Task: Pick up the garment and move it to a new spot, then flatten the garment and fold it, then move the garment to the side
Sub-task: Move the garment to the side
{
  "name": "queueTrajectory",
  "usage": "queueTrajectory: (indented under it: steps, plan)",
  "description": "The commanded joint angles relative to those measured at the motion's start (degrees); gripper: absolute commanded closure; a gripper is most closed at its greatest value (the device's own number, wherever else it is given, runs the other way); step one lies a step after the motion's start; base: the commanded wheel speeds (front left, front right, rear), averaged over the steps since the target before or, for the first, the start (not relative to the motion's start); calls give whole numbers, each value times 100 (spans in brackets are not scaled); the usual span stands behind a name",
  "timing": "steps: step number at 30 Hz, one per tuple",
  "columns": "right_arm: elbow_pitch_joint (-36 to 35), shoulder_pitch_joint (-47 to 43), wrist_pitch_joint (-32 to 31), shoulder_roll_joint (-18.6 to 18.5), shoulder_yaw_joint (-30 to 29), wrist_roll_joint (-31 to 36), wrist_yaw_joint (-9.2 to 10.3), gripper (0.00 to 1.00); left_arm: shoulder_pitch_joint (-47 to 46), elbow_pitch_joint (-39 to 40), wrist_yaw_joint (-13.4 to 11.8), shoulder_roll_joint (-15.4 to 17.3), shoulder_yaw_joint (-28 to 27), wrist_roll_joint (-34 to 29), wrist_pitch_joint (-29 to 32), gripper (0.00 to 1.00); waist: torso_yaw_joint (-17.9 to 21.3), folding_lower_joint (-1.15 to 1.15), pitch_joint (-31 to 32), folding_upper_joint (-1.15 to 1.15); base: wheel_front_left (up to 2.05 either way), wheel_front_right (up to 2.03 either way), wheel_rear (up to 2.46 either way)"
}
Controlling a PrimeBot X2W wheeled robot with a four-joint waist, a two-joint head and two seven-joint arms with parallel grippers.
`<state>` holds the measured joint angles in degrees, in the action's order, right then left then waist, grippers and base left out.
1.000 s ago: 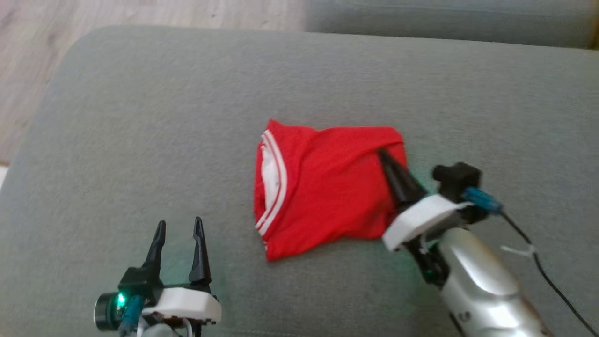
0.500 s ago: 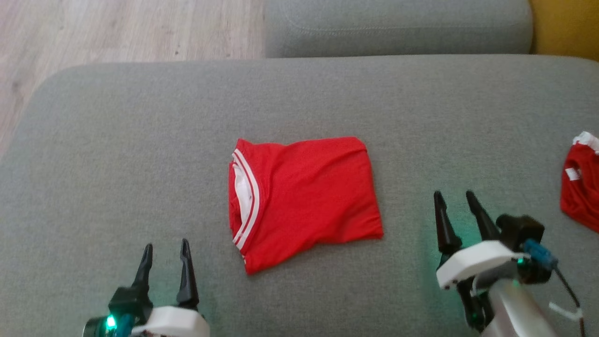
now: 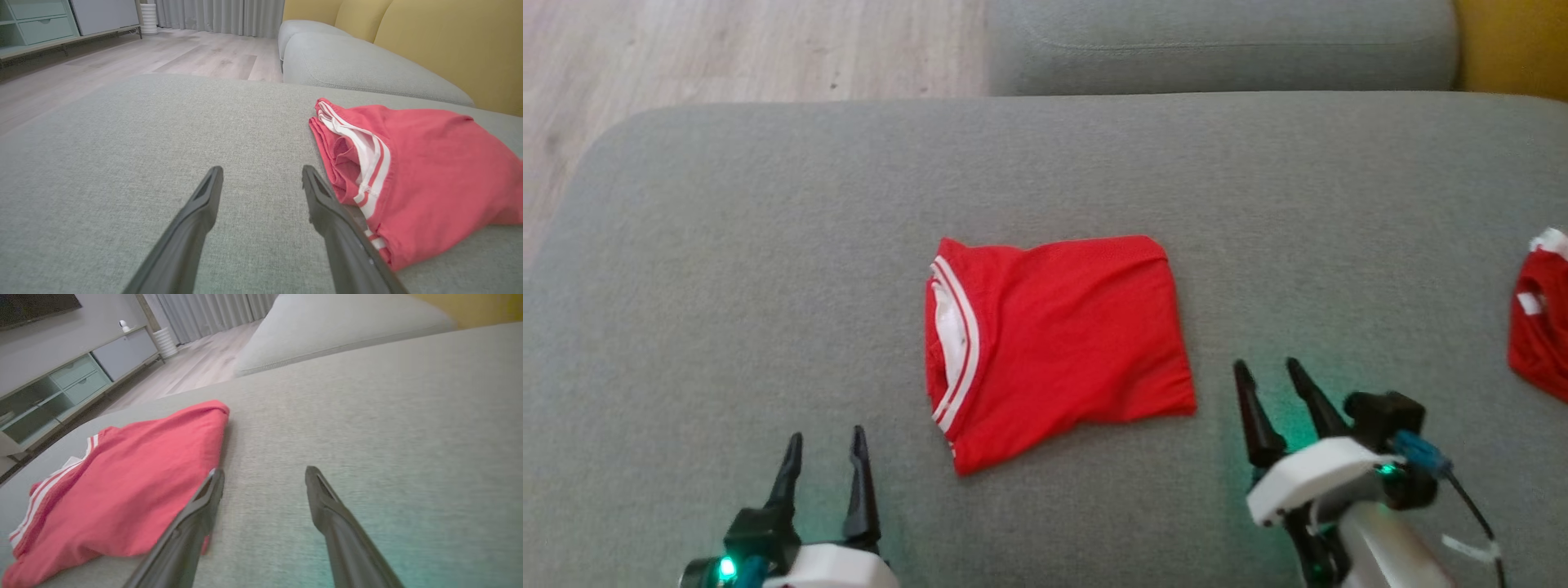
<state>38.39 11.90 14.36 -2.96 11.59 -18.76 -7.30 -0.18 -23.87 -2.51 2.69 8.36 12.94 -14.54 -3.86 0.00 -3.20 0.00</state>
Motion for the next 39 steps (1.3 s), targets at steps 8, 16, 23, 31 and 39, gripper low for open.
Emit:
queueTrajectory:
  steps: [8,16,23,31,39]
  plan:
    - [992,1263,26,8,1046,-948,-19,0,-342,90,42,19,140,-14,-46,0,-594,0,-221,0,0,0,0]
    - [1931,1704,3,8,1469,-1659,-19,29,-446,95,50,19,203,-46,-46,0,-976,0,-406,0,0,0,0]
    - [1835,1708,58,8,1554,-1919,-19,100,-456,194,43,19,146,-89,-46,0,-668,0,-405,0,0,0,0]
    - [1107,1211,62,8,1241,-1887,-19,100,-491,252,167,19,288,-143,-46,0,708,0,-284,0,0,0,0]
    - [547,828,63,8,1125,-1782,-19,100,-596,231,148,19,510,-57,-46,0,2092,0,-364,0,0,0,0]
